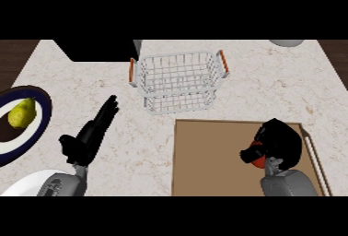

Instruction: Pick the bell pepper from the tray and place it in the tiered basket

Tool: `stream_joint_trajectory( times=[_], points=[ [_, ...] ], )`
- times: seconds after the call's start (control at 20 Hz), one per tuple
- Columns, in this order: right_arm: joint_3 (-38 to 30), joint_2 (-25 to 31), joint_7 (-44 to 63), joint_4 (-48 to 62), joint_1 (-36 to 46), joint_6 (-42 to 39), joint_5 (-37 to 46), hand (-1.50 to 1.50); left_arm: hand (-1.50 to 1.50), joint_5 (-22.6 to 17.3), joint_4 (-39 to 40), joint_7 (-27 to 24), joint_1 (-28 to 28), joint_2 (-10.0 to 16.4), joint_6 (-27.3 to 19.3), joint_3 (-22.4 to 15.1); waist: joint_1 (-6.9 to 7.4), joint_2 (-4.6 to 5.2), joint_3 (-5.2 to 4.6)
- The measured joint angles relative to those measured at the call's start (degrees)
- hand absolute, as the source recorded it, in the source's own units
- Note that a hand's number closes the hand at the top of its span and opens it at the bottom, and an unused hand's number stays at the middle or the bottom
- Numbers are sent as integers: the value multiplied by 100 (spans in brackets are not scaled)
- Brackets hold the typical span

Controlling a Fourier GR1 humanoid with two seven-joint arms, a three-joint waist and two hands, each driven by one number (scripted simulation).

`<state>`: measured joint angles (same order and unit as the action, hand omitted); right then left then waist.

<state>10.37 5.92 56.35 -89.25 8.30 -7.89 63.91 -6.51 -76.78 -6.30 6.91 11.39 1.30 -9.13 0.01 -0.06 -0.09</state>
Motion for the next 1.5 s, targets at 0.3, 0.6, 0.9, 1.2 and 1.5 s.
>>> stream_joint_trajectory(
  times=[0.3, 0.6, 0.9, 1.2, 1.5],
  points=[
    [-164, 1490, -2670, 180, 215, -438, -895, 150, 0, -38, 5, -11, 52, -1, 58, 25, 54, 40, 25],
    [-1259, 2045, -4707, 405, 679, -614, -2578, 150, 0, -8, 35, -68, 1, -11, 55, 32, 23, 26, 27],
    [-2012, 2296, -5422, 427, 1523, -1162, -3761, 150, 0, -18, 68, 30, 76, 22, 97, 112, 25, 9, 14],
    [-2096, 2184, -4589, 217, 2537, -1669, -4292, 150, 0, 39, 68, 27, 60, -44, 171, 124, 36, 2, 5],
    [-1827, 1686, -3359, 386, 3825, -1679, -4419, 150, 0, 79, -7, 123, 49, -54, 207, 167, 65, -1, 4]
  ],
)
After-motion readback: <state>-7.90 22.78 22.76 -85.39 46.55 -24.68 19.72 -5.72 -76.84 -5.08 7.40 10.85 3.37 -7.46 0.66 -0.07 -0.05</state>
